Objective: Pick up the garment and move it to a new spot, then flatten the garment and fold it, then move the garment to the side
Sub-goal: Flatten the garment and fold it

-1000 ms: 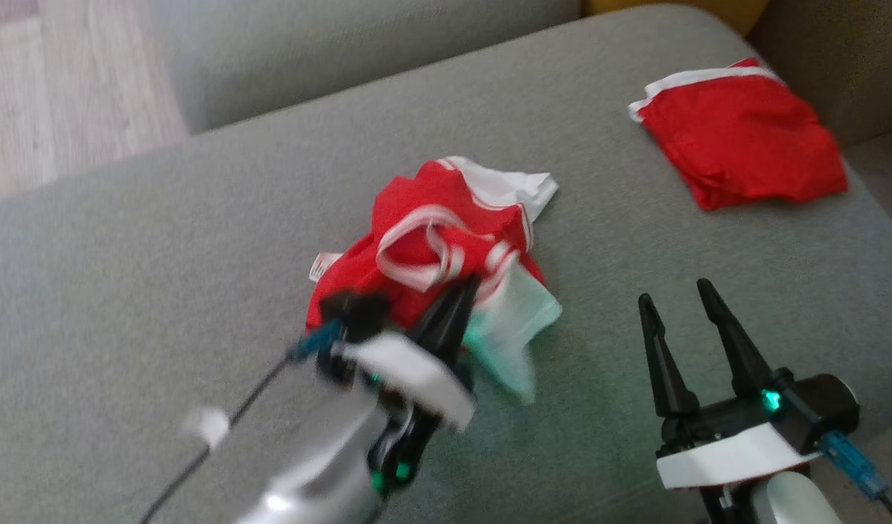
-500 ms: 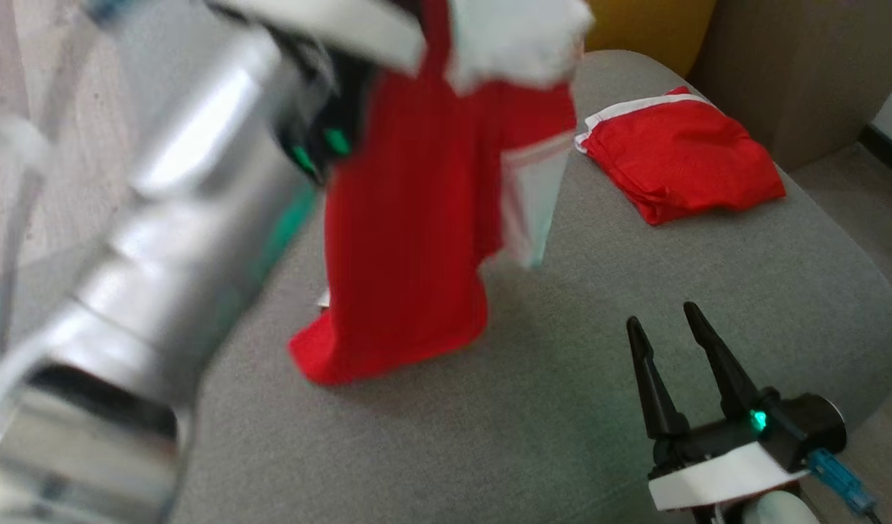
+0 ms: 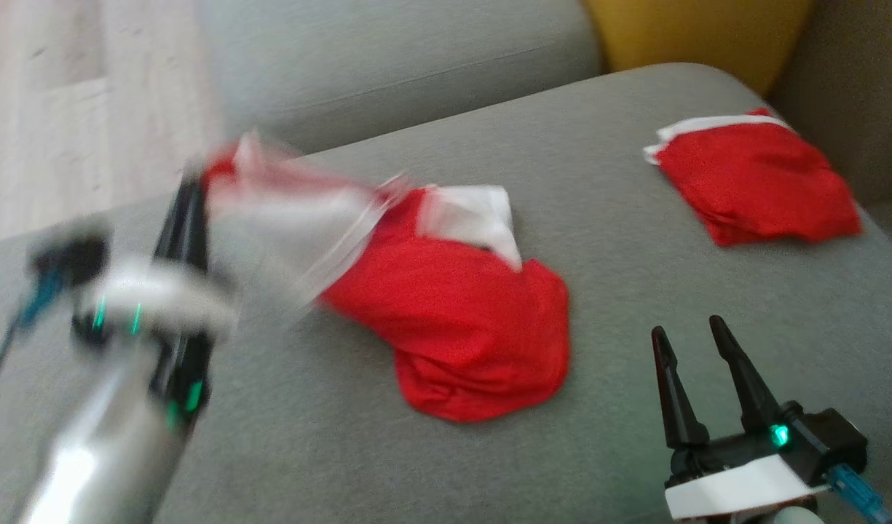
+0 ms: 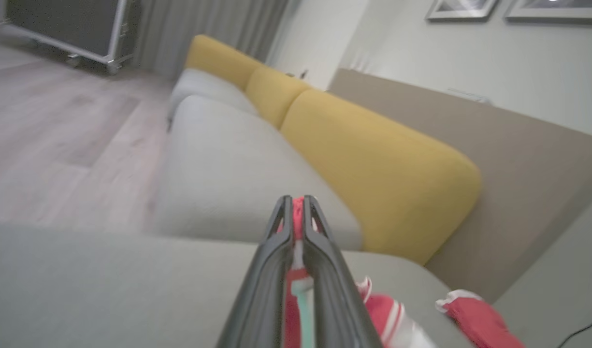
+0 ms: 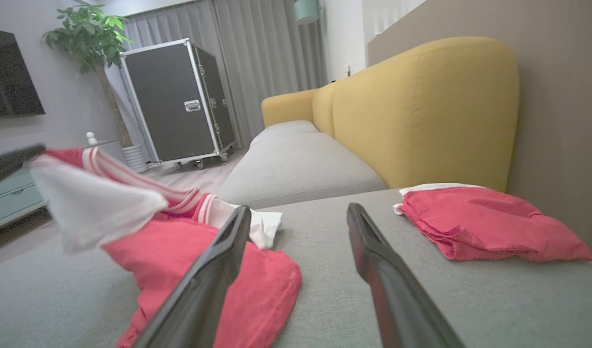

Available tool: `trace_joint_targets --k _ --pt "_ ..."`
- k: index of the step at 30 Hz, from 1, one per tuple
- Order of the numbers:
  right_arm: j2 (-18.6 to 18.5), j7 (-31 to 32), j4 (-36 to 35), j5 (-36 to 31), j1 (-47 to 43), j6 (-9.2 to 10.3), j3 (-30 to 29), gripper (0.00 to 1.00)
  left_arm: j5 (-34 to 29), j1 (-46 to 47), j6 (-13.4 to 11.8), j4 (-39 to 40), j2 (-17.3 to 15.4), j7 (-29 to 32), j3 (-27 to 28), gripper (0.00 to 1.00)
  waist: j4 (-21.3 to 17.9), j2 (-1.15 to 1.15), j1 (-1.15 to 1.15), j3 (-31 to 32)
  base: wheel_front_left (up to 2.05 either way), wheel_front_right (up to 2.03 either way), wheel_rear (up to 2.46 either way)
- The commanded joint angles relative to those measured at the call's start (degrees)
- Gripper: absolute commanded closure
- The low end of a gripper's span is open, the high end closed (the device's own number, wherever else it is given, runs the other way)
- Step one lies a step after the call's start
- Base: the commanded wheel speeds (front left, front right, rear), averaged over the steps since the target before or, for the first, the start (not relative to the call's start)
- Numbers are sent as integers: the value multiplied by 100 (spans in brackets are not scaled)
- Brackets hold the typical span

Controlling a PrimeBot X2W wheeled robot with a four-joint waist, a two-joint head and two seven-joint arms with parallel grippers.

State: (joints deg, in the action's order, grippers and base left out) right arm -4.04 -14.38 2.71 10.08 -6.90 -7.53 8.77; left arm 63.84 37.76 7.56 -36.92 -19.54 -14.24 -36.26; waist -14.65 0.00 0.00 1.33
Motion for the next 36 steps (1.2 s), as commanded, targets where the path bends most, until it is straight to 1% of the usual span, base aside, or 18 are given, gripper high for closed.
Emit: trace_joint_targets --k 1,4,5,8,11,15,17,19,20,21,25,29,32,33,34,35,36 --pt "-9 -62 -199 -15 95 4 97 0 -68 -130 -39 316 -313 -71 500 100 239 0 0 -85 0 0 0" --pt "-30 -62 -191 -32 73 4 68 0 -307 -1317 -110 657 -341 -73 1118 100 436 0 0 -143 0 0 0" --pt "-34 -62 -188 -34 72 4 61 0 -400 -1683 -117 788 -304 -73 1326 100 495 0 0 -162 0 0 0" --pt "-38 -62 -183 -34 68 4 33 0 -670 -2638 -140 1195 -96 -74 1929 100 664 0 0 -206 0 0 0" --pt "-59 -62 -167 -41 49 4 45 0 -938 -3360 -129 1619 150 -74 2356 100 808 0 0 -220 0 0 0" --pt "-79 -62 -154 -42 33 4 38 0 -1295 -3994 -110 2146 349 -75 2735 100 946 0 0 -215 0 0 0" --pt "-89 -62 -154 -41 30 4 28 0 -1606 -4180 -113 2331 327 -75 2747 100 1011 0 0 -215 0 0 0" --pt "-104 -62 -144 -42 36 4 56 0 -1942 -4282 -224 2375 288 -75 2671 100 1053 0 0 -217 0 0 0" --pt "-112 -62 -134 -43 46 4 84 0 -2089 -4302 -298 2362 269 -75 2616 64 1061 0 0 -219 0 0 0" --pt "-117 -62 -126 -43 57 4 102 0 -2299 -4296 -398 2349 217 -75 2544 1 1065 0 0 -223 0 0 0" --pt "-123 -62 -122 -35 93 4 114 0 -3098 -4221 -796 2532 186 -75 2446 0 1068 0 0 -250 0 0 0" --pt "-137 -62 -115 -32 104 4 120 0 -3979 -4204 -1090 2863 225 -75 2229 0 1052 0 0 -295 0 0 0" --pt "-143 -62 -106 -28 116 4 126 0 -4514 -4060 -1189 2990 254 -75 1991 0 1040 0 0 -325 0 0 0" --pt "-143 -62 -106 -28 116 4 126 0 -4514 -4060 -1189 2990 254 -75 1991 0 1040 0 0 -325 0 0 0" --pt "-149 -62 -104 -25 132 4 127 0 -4782 -3801 -1167 2960 284 -74 1776 0 1044 0 0 -357 0 0 0" --pt "-149 -62 -104 -25 132 4 127 0 -4782 -3801 -1167 2960 284 -74 1776 0 1044 0 0 -357 0 0 0" --pt "-157 -62 -100 -25 145 4 141 0 -4906 -3622 -1154 2921 311 -50 1661 0 1041 0 0 -380 0 0 0"
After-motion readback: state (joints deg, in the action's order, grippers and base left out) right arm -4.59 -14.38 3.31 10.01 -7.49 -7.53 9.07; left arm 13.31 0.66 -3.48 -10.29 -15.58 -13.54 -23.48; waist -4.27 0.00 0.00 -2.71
